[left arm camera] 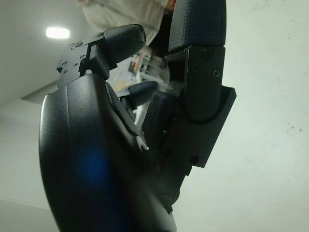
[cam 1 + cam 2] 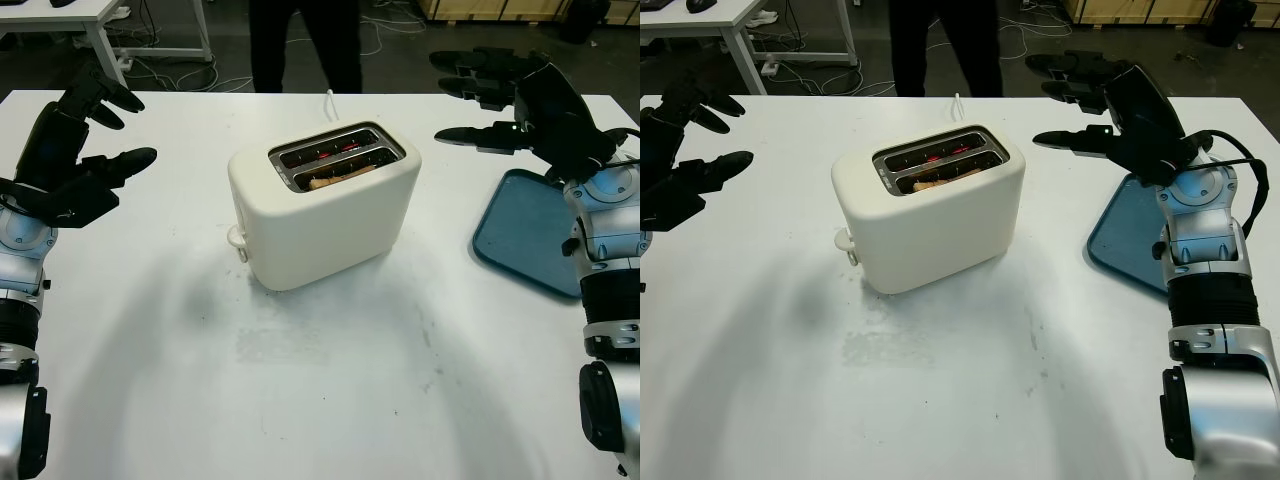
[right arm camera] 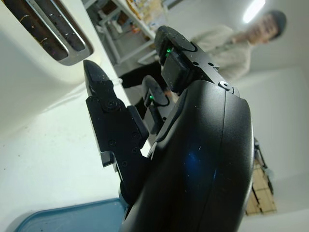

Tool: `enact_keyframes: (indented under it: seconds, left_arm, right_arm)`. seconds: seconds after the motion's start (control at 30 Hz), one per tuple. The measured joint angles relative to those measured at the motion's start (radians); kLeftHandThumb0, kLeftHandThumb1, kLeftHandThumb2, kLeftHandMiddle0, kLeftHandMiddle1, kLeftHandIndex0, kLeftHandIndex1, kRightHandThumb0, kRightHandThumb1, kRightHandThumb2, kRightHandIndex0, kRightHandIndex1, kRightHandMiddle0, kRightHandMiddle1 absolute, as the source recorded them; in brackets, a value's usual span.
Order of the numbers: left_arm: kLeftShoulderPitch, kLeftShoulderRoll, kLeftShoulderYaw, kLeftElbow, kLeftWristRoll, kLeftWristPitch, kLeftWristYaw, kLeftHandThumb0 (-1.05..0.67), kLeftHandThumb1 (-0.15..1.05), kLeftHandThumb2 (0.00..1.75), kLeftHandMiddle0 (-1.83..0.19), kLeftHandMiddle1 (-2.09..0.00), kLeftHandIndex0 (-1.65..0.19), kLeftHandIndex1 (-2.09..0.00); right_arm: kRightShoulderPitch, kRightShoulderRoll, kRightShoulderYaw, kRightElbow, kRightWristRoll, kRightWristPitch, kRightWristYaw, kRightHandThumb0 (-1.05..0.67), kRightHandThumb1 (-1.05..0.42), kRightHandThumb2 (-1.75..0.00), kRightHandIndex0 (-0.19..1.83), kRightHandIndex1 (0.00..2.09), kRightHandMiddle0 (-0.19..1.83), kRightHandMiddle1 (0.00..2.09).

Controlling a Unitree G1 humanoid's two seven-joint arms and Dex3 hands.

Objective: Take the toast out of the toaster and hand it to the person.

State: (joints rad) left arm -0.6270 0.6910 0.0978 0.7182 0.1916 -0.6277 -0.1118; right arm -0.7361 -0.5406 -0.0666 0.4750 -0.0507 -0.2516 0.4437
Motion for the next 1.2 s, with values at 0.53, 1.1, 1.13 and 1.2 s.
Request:
enact_keyframes:
  seconds: [0.53,1.1,1.13,1.2]
  left_arm:
    - [-0.002,0.0,0.0,0.013,0.0,-0.01,-0.003,-1.05,0.92,0.44,0.0,-1.75,0.0,-1.61]
    - [-0.002,0.0,0.0,0.016,-0.001,-0.011,-0.004,-1.05,0.92,0.45,0.0,-1.74,0.0,-1.6]
    - [-0.002,0.0,0.001,0.021,-0.003,-0.014,-0.006,-1.05,0.92,0.45,0.0,-1.74,0.0,-1.6]
    - [-0.002,0.0,0.002,0.027,-0.005,-0.018,-0.006,-1.05,0.92,0.45,0.0,-1.74,0.0,-1.6]
  right_arm:
    - [0.0,0.0,0.0,0.005,0.0,-0.001,0.0,-0.19,-0.76,0.0,0.57,0.02,0.55,0.01]
    - [0.0,0.001,0.001,0.009,0.002,-0.001,-0.002,-0.2,-0.76,0.0,0.56,0.01,0.55,0.01]
    - [0.0,0.002,0.002,0.008,-0.001,-0.001,-0.005,-0.22,-0.77,0.0,0.56,0.01,0.55,0.01]
    - [0.0,0.004,0.008,0.005,-0.007,-0.001,-0.013,-0.26,-0.76,0.0,0.58,0.02,0.56,0.01]
